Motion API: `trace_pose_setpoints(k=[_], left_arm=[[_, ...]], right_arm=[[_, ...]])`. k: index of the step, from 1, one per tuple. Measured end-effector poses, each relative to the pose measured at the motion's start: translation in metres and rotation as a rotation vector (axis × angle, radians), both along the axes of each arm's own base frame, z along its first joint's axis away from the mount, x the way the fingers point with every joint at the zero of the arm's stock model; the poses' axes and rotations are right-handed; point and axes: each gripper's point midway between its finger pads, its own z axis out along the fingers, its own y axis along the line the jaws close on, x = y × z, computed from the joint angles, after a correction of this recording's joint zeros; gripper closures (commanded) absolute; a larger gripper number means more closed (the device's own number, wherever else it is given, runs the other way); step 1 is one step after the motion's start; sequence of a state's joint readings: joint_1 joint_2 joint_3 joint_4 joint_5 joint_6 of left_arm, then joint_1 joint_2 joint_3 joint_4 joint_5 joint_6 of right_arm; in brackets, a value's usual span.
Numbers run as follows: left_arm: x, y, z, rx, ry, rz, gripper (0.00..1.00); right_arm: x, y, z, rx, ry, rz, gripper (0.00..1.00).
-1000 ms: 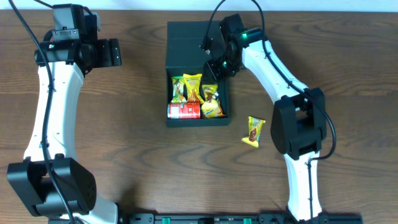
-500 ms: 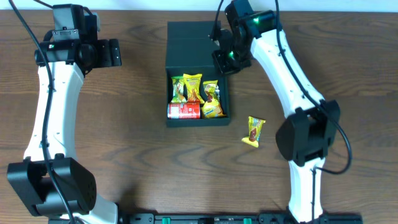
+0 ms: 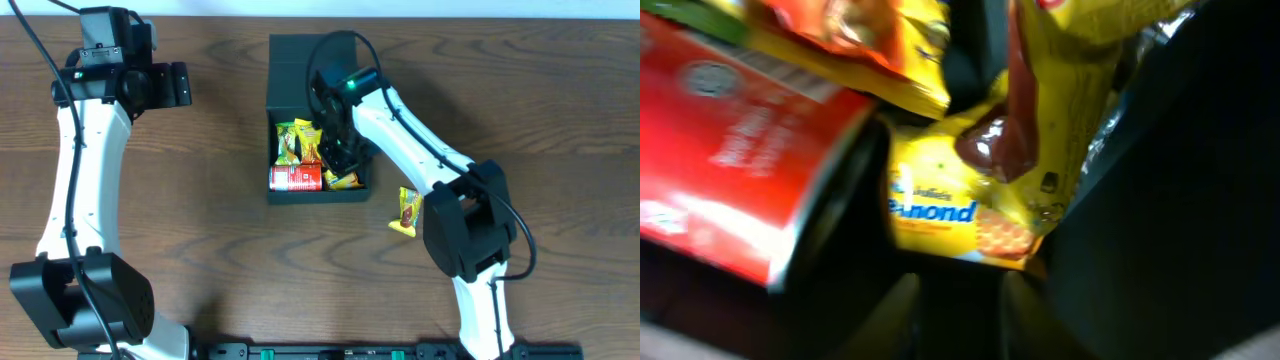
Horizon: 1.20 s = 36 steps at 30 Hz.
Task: Pack container
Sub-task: 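Push the wrappers down inside the box with right gripper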
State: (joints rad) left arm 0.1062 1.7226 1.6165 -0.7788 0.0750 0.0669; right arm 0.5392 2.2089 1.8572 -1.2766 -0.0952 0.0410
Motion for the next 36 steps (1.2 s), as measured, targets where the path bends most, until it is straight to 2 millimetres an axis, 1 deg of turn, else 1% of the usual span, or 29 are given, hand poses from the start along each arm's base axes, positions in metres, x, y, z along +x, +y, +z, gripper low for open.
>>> trace_pose_setpoints(k=[3, 7, 15, 18, 20, 27, 34, 36], left_arm=[[0.0, 0.001, 0.0, 0.007, -0.003, -0.007, 0.05], [0.001, 0.001, 0.001, 0.012, -0.004, -0.014, 0.05], [0.001, 0.001, 0.001, 0.014, -0.004, -0.018, 0.05], [0.001, 0.001, 0.001, 0.017, -0.004, -0.021, 0.05], [0.001, 0.001, 0.001, 0.018, -0.004, -0.023, 0.05], [0.001, 0.001, 0.001, 0.02, -0.004, -0.027, 0.05], [0.004, 0.002, 0.003, 0.023, -0.021, -0.026, 0.05], [0.005, 0.002, 0.004, 0.023, -0.023, -0.026, 0.05]], right_arm=[[0.005, 0.002, -0.002, 0.007, -0.021, -0.004, 0.63], [0.021, 0.007, -0.003, 0.023, -0.089, -0.005, 0.63], [0.046, 0.004, -0.002, -0.011, -0.205, -0.009, 0.62], [0.051, 0.004, -0.001, -0.015, -0.229, -0.01, 0.6], [0.051, 0.004, -0.001, -0.015, -0.23, -0.01, 0.61], [0.048, 0.007, -0.013, -0.011, -0.194, -0.011, 0.72], [0.048, 0.009, -0.016, -0.002, -0.19, -0.016, 0.95], [0.05, 0.01, -0.016, 0.003, -0.196, -0.016, 0.98]])
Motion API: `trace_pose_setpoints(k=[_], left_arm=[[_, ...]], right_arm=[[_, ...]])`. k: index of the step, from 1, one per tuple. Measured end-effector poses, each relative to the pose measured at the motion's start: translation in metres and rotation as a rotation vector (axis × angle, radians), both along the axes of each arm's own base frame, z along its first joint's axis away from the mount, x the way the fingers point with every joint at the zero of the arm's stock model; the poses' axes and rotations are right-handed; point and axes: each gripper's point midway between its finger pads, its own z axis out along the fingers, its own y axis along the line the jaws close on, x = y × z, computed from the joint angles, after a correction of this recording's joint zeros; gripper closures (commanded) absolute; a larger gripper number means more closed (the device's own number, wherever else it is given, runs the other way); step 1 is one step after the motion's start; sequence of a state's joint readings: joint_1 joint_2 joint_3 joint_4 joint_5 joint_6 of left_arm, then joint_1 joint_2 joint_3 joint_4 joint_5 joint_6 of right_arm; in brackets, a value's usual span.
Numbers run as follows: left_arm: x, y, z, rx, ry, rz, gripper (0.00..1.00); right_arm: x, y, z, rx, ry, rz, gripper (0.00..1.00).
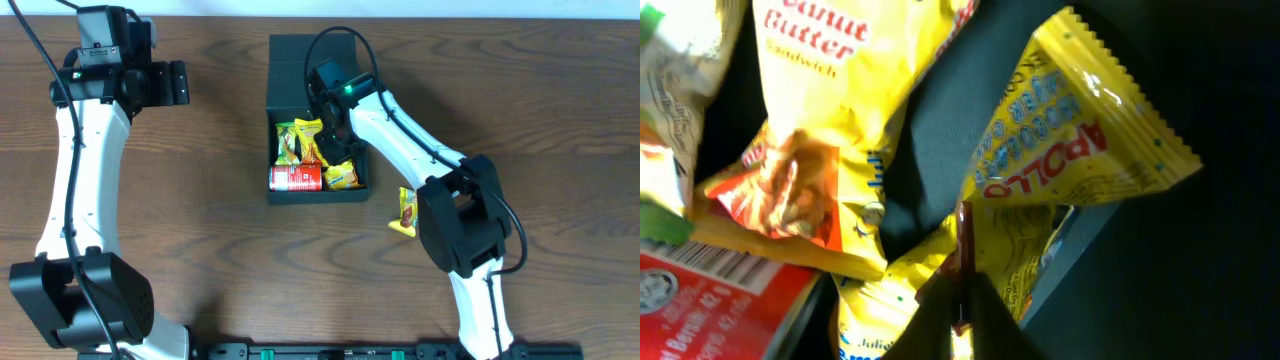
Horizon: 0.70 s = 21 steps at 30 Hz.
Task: Pack container
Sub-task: 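Push the wrappers down inside the box with right gripper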
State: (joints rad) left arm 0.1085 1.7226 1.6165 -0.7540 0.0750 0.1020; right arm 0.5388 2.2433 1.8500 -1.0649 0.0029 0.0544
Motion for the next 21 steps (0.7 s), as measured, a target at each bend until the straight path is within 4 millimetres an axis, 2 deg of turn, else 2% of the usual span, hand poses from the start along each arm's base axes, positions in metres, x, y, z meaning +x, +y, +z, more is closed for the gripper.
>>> trace_pose_setpoints(k=[11, 21], left_arm=[[0.0, 0.0, 0.0, 0.0, -0.002, 0.0, 0.05], [0.0, 0.0, 0.0, 0.0, -0.002, 0.0, 0.05]], right_arm=[[0.016, 0.014, 0.003, 0.067, -0.061, -0.023, 0.99], [0.015, 0.026, 0.005, 0.143, -0.035, -0.1, 0.99]])
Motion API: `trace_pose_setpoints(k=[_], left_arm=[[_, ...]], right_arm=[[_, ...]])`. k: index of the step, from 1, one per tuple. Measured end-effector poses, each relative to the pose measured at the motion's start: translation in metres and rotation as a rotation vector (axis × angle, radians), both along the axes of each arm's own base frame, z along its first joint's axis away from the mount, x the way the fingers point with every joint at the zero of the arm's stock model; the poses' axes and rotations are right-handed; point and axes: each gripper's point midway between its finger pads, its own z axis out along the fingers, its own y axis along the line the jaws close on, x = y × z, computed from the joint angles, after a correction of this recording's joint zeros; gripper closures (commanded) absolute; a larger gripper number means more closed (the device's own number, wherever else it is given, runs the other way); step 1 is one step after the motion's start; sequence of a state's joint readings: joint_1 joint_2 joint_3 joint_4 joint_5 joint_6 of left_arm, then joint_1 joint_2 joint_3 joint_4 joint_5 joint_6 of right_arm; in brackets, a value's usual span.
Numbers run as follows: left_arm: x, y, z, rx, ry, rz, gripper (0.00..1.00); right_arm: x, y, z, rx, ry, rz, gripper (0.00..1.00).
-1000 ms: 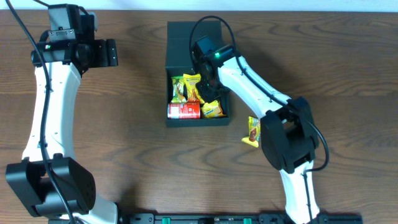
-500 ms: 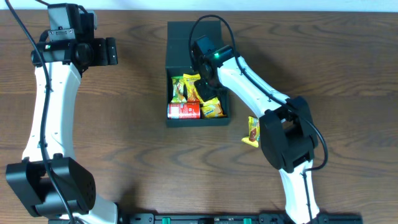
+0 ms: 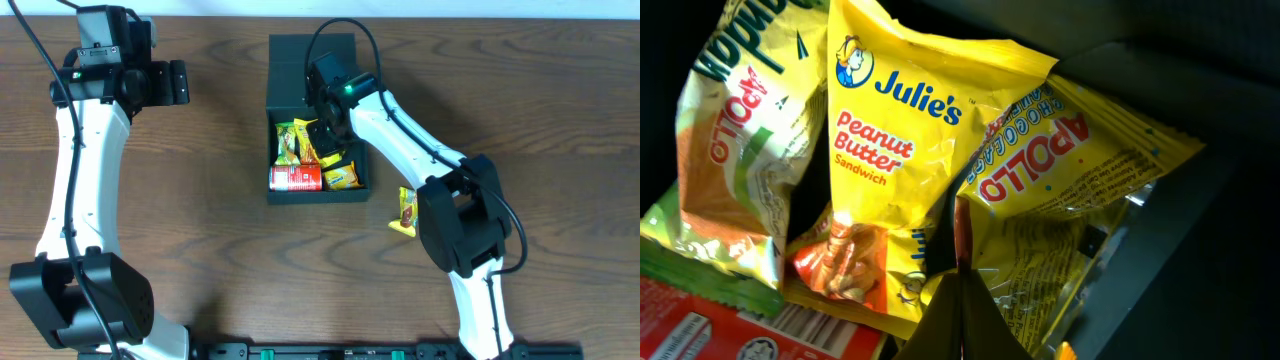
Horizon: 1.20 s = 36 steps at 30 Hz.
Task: Pack container
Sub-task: 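Push the wrappers down inside the box with right gripper, then withdraw right gripper toward the last yellow wrapper on the table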
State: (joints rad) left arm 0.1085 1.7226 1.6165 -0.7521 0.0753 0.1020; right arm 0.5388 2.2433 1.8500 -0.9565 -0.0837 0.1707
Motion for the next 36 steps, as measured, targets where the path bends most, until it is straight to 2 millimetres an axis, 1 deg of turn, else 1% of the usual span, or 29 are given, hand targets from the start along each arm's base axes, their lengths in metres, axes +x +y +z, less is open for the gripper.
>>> trace_pose_setpoints(k=[2, 3, 4, 5, 8, 11, 14, 15, 16, 17, 18, 19, 21, 23, 25, 26, 27, 28, 30, 32, 33, 36], left_arm=[[0.0, 0.0, 0.0, 0.0, 0.0, 0.0, 0.05], [0.0, 0.0, 0.0, 0.0, 0.0, 0.0, 0.05], [0.0, 0.0, 0.0, 0.0, 0.0, 0.0, 0.05], [0.0, 0.0, 0.0, 0.0, 0.0, 0.0, 0.05], [0.0, 0.0, 0.0, 0.0, 0.0, 0.0, 0.05], [0.0, 0.0, 0.0, 0.0, 0.0, 0.0, 0.05], [0.0, 0.0, 0.0, 0.0, 0.001, 0.0, 0.05], [0.0, 0.0, 0.0, 0.0, 0.0, 0.0, 0.05], [0.0, 0.0, 0.0, 0.0, 0.001, 0.0, 0.05], [0.0, 0.0, 0.0, 0.0, 0.0, 0.0, 0.05], [0.0, 0.0, 0.0, 0.0, 0.0, 0.0, 0.05], [0.0, 0.0, 0.0, 0.0, 0.0, 0.0, 0.05], [0.0, 0.0, 0.0, 0.0, 0.0, 0.0, 0.05], [0.0, 0.0, 0.0, 0.0, -0.001, 0.0, 0.05], [0.0, 0.0, 0.0, 0.0, -0.002, 0.0, 0.05], [0.0, 0.0, 0.0, 0.0, -0.002, 0.0, 0.05], [0.0, 0.0, 0.0, 0.0, -0.002, 0.0, 0.05], [0.001, 0.0, 0.0, 0.001, -0.003, 0.0, 0.05], [0.001, 0.0, 0.001, 0.0, -0.005, 0.0, 0.05], [0.001, 0.0, 0.001, 0.001, -0.005, 0.0, 0.05], [0.001, 0.0, 0.001, 0.001, -0.006, -0.001, 0.05], [0.002, 0.0, 0.001, 0.001, -0.009, -0.001, 0.05]], right_arm=[[0.0, 0.001, 0.0, 0.008, 0.002, -0.016, 0.94], [0.001, 0.002, 0.0, 0.012, 0.003, -0.025, 0.89], [0.001, 0.002, 0.0, 0.013, 0.005, -0.032, 0.81], [0.001, 0.002, 0.001, 0.018, 0.005, -0.035, 0.76], [0.0, 0.003, 0.001, 0.019, 0.009, -0.035, 0.77], [-0.004, 0.0, 0.0, 0.01, 0.026, -0.036, 0.82], [-0.006, -0.003, 0.008, -0.001, 0.041, -0.043, 0.83], [-0.003, -0.004, 0.016, -0.003, 0.032, -0.046, 0.83], [0.002, -0.005, 0.028, -0.006, 0.012, -0.051, 0.79], [0.006, -0.008, 0.038, -0.011, -0.008, -0.061, 0.72], [0.009, -0.014, 0.055, -0.022, -0.037, -0.071, 0.66], [0.013, -0.022, 0.073, -0.031, -0.072, -0.086, 0.61], [0.014, -0.041, 0.108, -0.044, -0.128, -0.123, 0.6], [0.006, -0.074, 0.147, -0.069, -0.163, -0.177, 0.63], [-0.004, -0.109, 0.168, -0.096, -0.153, -0.24, 0.64], [-0.01, -0.126, 0.172, -0.109, -0.13, -0.275, 0.64], [-0.013, -0.141, 0.17, -0.122, -0.104, -0.307, 0.62], [-0.017, -0.154, 0.163, -0.138, -0.068, -0.339, 0.62], [-0.028, -0.171, 0.138, -0.179, 0.022, -0.38, 0.59], [-0.043, -0.177, 0.11, -0.217, 0.115, -0.394, 0.57], [-0.055, -0.177, 0.088, -0.232, 0.174, -0.393, 0.56], [-0.07, -0.173, 0.058, -0.208, 0.219, -0.391, 0.54]])
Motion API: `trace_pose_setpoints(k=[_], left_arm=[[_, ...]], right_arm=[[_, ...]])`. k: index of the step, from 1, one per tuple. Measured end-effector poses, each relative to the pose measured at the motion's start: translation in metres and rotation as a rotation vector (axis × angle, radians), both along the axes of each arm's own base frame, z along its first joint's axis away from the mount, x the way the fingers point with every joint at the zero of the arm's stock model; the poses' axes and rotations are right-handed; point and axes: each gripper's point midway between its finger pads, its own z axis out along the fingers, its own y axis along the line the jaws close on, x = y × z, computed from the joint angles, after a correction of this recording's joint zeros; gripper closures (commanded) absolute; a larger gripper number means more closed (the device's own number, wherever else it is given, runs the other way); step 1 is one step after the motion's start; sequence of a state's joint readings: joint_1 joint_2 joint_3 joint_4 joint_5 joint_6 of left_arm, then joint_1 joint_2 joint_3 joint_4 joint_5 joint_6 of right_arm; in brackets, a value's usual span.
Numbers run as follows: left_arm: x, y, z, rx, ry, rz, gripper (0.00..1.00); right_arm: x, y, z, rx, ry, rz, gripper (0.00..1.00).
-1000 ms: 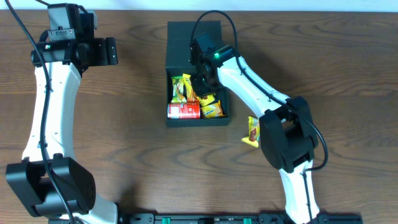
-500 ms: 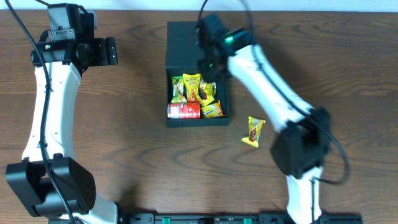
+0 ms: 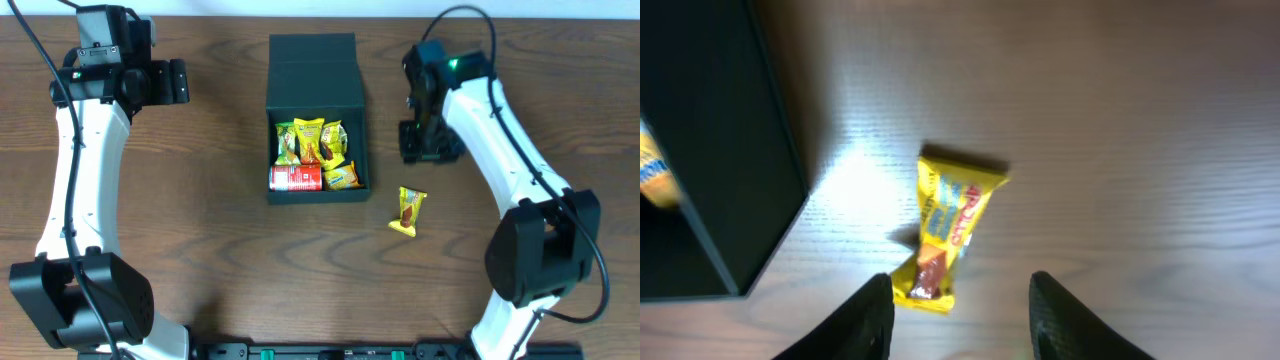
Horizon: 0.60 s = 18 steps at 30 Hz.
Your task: Pack container
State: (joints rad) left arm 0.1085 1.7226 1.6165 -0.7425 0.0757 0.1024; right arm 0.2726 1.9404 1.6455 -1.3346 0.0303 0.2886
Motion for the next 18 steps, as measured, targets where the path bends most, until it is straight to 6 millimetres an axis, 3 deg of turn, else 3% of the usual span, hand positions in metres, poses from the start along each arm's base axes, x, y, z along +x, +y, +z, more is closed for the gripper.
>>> trace_pose_setpoints(k=[3, 8, 12, 18], left_arm=[[0.001, 0.0, 0.001, 0.001, -0.005, 0.001, 0.05], [0.003, 0.0, 0.002, 0.001, -0.013, 0.001, 0.05], [0.003, 0.0, 0.002, 0.002, -0.016, 0.001, 0.05], [0.003, 0.0, 0.002, 0.001, -0.014, 0.001, 0.05]], right_arm=[[-0.024, 0.003, -0.027, 0.048, 0.022, -0.02, 0.54], [-0.062, -0.001, -0.051, 0.066, 0.084, -0.064, 0.58], [-0.073, -0.002, -0.064, 0.069, 0.108, -0.091, 0.64], [-0.068, 0.003, -0.076, 0.099, 0.075, -0.107, 0.56]])
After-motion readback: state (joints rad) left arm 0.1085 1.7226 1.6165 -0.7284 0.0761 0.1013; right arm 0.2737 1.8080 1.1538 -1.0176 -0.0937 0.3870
